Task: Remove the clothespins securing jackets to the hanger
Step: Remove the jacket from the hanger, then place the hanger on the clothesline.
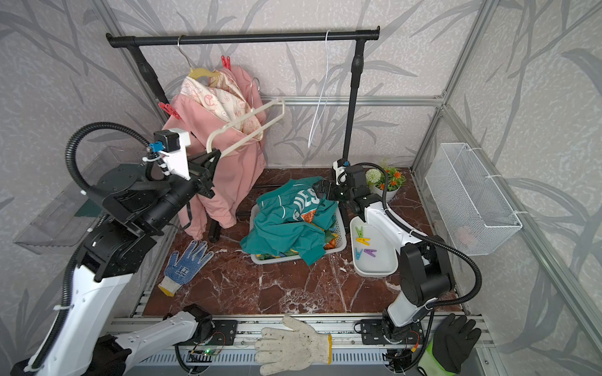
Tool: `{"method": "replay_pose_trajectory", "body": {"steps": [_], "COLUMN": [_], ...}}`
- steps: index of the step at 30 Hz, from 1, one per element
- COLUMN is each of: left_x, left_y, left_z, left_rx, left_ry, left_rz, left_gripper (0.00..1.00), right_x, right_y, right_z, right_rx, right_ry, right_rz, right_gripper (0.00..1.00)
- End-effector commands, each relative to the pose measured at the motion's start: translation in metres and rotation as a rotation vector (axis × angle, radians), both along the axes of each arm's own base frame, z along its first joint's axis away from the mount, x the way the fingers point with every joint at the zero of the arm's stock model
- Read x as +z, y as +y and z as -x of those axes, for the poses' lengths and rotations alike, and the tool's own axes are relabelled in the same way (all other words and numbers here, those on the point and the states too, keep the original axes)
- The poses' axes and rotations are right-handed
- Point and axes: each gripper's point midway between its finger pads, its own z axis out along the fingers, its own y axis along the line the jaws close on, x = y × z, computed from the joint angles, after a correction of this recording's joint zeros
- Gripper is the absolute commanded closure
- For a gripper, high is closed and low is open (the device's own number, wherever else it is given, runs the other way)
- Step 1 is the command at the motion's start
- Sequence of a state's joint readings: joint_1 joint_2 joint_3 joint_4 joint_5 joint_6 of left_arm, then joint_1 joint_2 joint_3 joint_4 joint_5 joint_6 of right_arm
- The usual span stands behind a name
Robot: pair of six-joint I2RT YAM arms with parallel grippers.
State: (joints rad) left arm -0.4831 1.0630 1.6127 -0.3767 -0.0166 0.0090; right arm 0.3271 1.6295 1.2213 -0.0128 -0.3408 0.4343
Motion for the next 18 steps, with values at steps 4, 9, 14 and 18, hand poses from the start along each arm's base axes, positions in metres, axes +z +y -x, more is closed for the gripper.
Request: {"method": "replay_pose_trajectory", "body": {"steps": [4,9,14,18], "left_x": [0.045,0.061,0.073,0.083], "left_y": [-0.01,-0.025,-0.042,-0.052], "left_z": [-0.018,-0.027,-0.018,-0.011], "left_rx": [0.012,-0.016,-0.051,-0.075], "left_ry": [-0.188,-0.253,-0.331,-0.379], "left_rz": [0.051,0.045,0.023,0.014], "left_gripper": [1.0,1.0,1.0,1.0], "right_x": [0.009,0.004,-0.005,-0.006], "right_y": [-0.008,-0.009,-0.011,-0.009], "right_z": [0.009,0.009,0.01,0.009], "right_rx": [-0.008,-0.015,-0.025,-0.024], "right_ry": [-0.018,-0.004,0.018,0.023], "right_rz": [0.025,0.024,0.034,0.026], "right_gripper": [0.01,0.01,0.01,0.01]}}
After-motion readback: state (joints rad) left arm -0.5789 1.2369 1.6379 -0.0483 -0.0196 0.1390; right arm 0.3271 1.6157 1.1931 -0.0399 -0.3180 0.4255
